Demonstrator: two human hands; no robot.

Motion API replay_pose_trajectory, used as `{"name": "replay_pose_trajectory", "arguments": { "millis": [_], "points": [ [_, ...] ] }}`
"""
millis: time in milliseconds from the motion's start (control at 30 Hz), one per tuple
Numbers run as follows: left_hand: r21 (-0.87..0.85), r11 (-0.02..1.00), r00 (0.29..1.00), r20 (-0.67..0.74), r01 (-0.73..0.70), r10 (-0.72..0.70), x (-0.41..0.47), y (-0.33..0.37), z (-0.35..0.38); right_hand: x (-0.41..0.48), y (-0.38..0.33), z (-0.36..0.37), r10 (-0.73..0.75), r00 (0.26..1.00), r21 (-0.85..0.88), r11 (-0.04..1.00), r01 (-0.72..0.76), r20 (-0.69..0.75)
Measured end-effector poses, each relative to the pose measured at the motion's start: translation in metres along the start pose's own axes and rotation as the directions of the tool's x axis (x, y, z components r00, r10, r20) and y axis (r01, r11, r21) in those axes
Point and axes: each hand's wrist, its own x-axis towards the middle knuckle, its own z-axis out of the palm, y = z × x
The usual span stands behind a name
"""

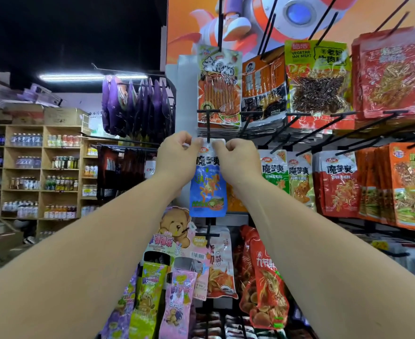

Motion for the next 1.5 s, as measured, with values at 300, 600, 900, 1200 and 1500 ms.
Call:
{"name": "replay_pose_trajectory", "arguments": {
  "millis": [300, 600, 900, 1200, 1500],
  "points": [
    [0.139, 0.989, 0.998, 0.043, -0.042, 0.037, 0.010, -0.017, 0.004, -0.023, 0.015, -0.018, -0.182, 0.966, -0.442, 0.862, 0.247, 0.184],
    [0.171, 0.985, 0.998, 0.055, 0.010, -0.020, 0.013, -0.022, 0.008, -0.033, 0.024, -0.024, -0.336, 0.812, -0.648, 0.490, 0.583, 0.477],
    [0.334, 0.940, 0.993, 0.075, 0.064, -0.094, -0.003, -0.031, 0.004, -0.026, 0.032, -0.017, -0.102, 0.691, -0.658, 0.234, 0.716, 0.715],
    [0.370, 0.923, 0.975, 0.143, 0.108, -0.171, -0.027, -0.045, -0.004, -0.024, 0.031, -0.017, -0.029, 0.692, -0.646, 0.330, 0.688, 0.722],
    [0.318, 0.929, 0.961, 0.136, 0.188, -0.241, -0.062, -0.025, -0.028, -0.057, 0.018, -0.053, -0.003, 0.730, -0.647, 0.460, 0.608, 0.684]
  ]
}}
